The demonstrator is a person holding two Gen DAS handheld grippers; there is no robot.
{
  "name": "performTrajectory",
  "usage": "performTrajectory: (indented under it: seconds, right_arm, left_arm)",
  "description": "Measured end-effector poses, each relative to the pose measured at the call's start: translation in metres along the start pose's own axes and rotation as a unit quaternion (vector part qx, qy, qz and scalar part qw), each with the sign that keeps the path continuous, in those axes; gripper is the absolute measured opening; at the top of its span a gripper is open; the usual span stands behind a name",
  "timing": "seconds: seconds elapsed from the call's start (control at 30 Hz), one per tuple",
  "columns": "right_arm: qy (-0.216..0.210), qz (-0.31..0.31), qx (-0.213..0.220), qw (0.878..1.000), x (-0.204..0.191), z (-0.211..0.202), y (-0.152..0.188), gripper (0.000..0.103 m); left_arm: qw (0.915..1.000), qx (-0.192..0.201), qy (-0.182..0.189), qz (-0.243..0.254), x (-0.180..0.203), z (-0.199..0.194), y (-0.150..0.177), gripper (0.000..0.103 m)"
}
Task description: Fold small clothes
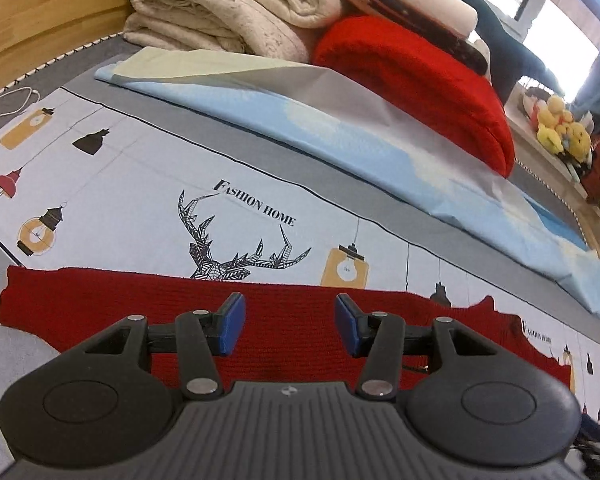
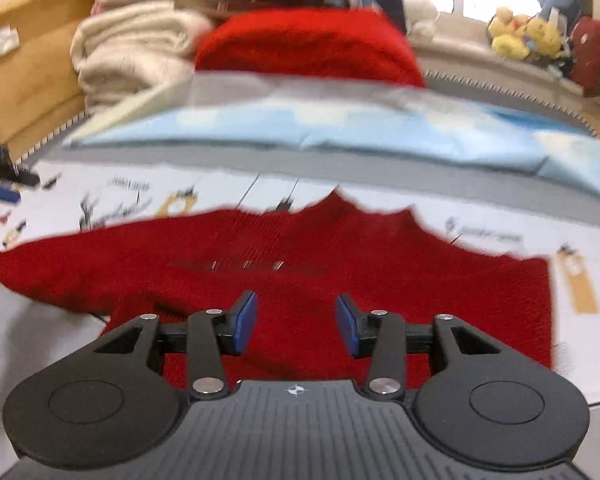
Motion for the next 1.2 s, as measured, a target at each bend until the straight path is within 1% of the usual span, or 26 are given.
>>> performTrajectory:
  seconds: [0.07,0.1,0.13,0.17,0.2,0.23,0.27,0.3,0.33,0.37,0.43,0.47,0.53,0.6,0.63,0.67,0.7,0.73,0.77,0.83,0.9,1.0,1.03,1.1,1.13,1.2]
  right_arm:
    - [0.001,0.005,0.012,1.000,0.016,-0.019,-0.005,0.051]
    - [0.000,0.008,0.019,1.000,0.023,-0.025,-0.007,0.052]
    - [0.001,0.012,0.028,1.000,0.031,-0.032,-0.007,0.053]
    - [0.009,0.015,0.039,0.999,0.038,-0.036,-0.004,0.053]
    - [0.029,0.020,0.049,0.998,0.046,-0.039,0.000,0.053]
    - [0.057,0.025,0.057,0.996,0.056,-0.039,0.007,0.053]
    - [0.085,0.034,0.056,0.994,0.067,-0.036,0.016,0.052]
    - [0.110,0.054,0.044,0.991,0.079,-0.030,0.024,0.051]
    - [0.134,0.096,0.005,0.986,0.095,-0.020,0.029,0.048]
    - [0.138,0.155,-0.020,0.978,0.112,-0.014,0.031,0.045]
    - [0.100,0.287,-0.026,0.952,0.146,-0.007,0.037,0.041]
    - [0.098,0.314,-0.034,0.944,0.155,-0.003,0.041,0.041]
    - [0.113,0.331,-0.038,0.936,0.168,-0.002,0.048,0.041]
    - [0.119,0.363,-0.053,0.923,0.182,-0.001,0.054,0.041]
    - [0.111,0.387,-0.060,0.913,0.187,0.003,0.058,0.041]
    - [0.102,0.404,-0.064,0.907,0.193,0.005,0.060,0.041]
    - [0.101,0.412,-0.067,0.903,0.197,0.006,0.061,0.041]
    - [0.103,0.411,-0.067,0.903,0.199,0.007,0.061,0.041]
    - [0.102,0.410,-0.065,0.904,0.199,0.006,0.060,0.041]
    - [0.094,0.409,-0.056,0.906,0.198,0.003,0.056,0.041]
    - [0.089,0.403,-0.049,0.910,0.197,-0.001,0.055,0.041]
    - [0.080,0.403,-0.051,0.910,0.200,-0.003,0.055,0.041]
    - [0.079,0.404,-0.054,0.910,0.200,-0.003,0.056,0.041]
    - [0.081,0.404,-0.057,0.910,0.200,-0.002,0.057,0.041]
    - [0.081,0.403,-0.059,0.910,0.200,-0.001,0.058,0.041]
    - [0.079,0.402,-0.064,0.910,0.200,0.003,0.059,0.041]
  left_arm:
    - [0.9999,0.006,-0.004,0.007,0.004,0.001,0.002,0.053]
    - [0.9998,0.008,-0.006,0.015,0.007,0.002,0.004,0.049]
    - [0.9996,0.009,-0.004,0.026,0.011,0.004,0.007,0.040]
    - [0.9993,0.008,-0.003,0.037,0.016,0.006,0.009,0.037]
    - [0.9988,0.005,-0.003,0.049,0.021,0.009,0.012,0.033]
    - [0.9985,0.003,-0.002,0.055,0.025,0.012,0.015,0.033]
    - [0.9983,-0.001,0.001,0.058,0.029,0.015,0.018,0.033]
    - [0.9983,-0.008,0.008,0.057,0.032,0.019,0.021,0.033]
    - [0.9984,-0.018,0.018,0.051,0.034,0.025,0.023,0.032]
    - [0.9982,-0.028,0.027,0.045,0.037,0.030,0.026,0.032]
    - [0.9974,-0.044,0.040,0.042,0.043,0.039,0.031,0.032]
    - [0.9968,-0.052,0.044,0.041,0.047,0.043,0.035,0.032]
    - [0.9940,-0.081,0.066,0.031,0.056,0.055,0.043,0.033]
    - [0.9859,-0.126,0.109,0.006,0.064,0.072,0.056,0.033]
    - [0.9806,-0.148,0.129,-0.010,0.066,0.080,0.062,0.033]
    - [0.9734,-0.173,0.148,-0.028,0.068,0.090,0.070,0.033]
    - [0.9659,-0.198,0.160,-0.046,0.069,0.100,0.079,0.033]
    - [0.9601,-0.217,0.165,-0.063,0.069,0.110,0.087,0.033]
    - [0.9571,-0.226,0.165,-0.076,0.069,0.118,0.092,0.033]
    - [0.9544,-0.230,0.156,-0.110,0.064,0.131,0.099,0.035]
    - [0.9539,-0.214,0.151,-0.147,0.058,0.138,0.098,0.039]
    - [0.9540,-0.194,0.143,-0.178,0.053,0.144,0.093,0.039]
    - [0.9551,-0.194,0.141,-0.175,0.056,0.145,0.091,0.032]
    - [0.9641,-0.185,0.129,-0.139,0.063,0.142,0.088,0.010]
    - [0.9700,-0.168,0.132,-0.116,0.068,0.136,0.084,0.008]
    - [0.9828,-0.115,0.125,-0.073,0.079,0.117,0.069,0.007]
Point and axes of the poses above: each gripper's, at about its wrist camera, not at the fingertips, and z roughly the way its jaws point, x to its right, y to its underside, the point moved 2 cm from there along z, roughly the way its jaws point, and after that the axes turned 6 degrees about y, right-handed, at the moved point
